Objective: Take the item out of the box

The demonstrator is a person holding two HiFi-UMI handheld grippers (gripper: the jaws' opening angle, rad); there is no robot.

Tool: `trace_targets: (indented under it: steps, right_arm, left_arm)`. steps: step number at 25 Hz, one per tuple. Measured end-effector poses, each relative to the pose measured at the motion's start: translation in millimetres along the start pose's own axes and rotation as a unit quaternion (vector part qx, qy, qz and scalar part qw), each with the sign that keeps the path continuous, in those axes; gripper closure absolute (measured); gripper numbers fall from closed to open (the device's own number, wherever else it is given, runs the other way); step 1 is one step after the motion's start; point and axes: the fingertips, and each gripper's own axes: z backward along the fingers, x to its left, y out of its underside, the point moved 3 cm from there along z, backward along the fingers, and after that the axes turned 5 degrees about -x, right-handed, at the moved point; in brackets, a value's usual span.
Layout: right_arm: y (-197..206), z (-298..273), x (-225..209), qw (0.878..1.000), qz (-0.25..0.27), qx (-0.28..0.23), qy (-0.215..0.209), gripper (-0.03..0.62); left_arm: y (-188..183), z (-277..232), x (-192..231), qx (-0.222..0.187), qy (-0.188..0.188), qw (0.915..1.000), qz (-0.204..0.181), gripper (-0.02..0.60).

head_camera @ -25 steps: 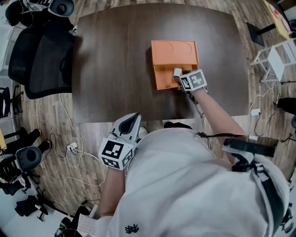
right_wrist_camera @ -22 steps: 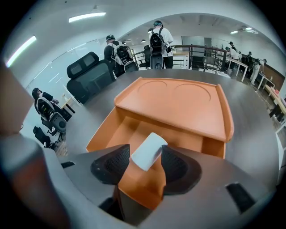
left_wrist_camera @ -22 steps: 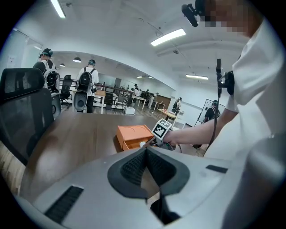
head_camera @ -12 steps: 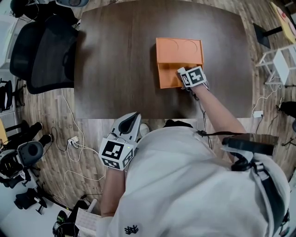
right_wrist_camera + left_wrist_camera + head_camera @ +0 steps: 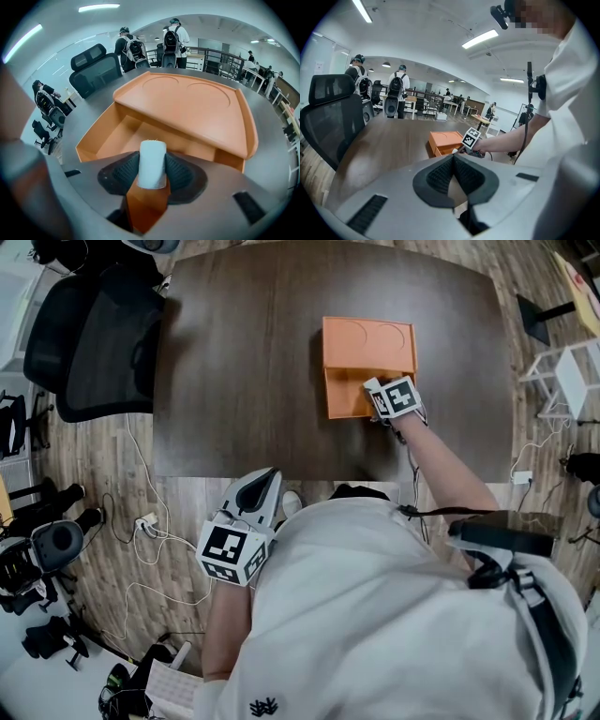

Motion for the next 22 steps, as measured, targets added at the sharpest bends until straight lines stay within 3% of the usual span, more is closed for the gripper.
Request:
trace_targets:
  steps: [22]
  right_arm:
    - [-10.0,57.1,32.5,0.998,-0.008,-0.064,0.004,0.43]
  left_arm:
    - [10.7,50.2,1.1,-0.021,0.014,0.9996,-0.014,0.571]
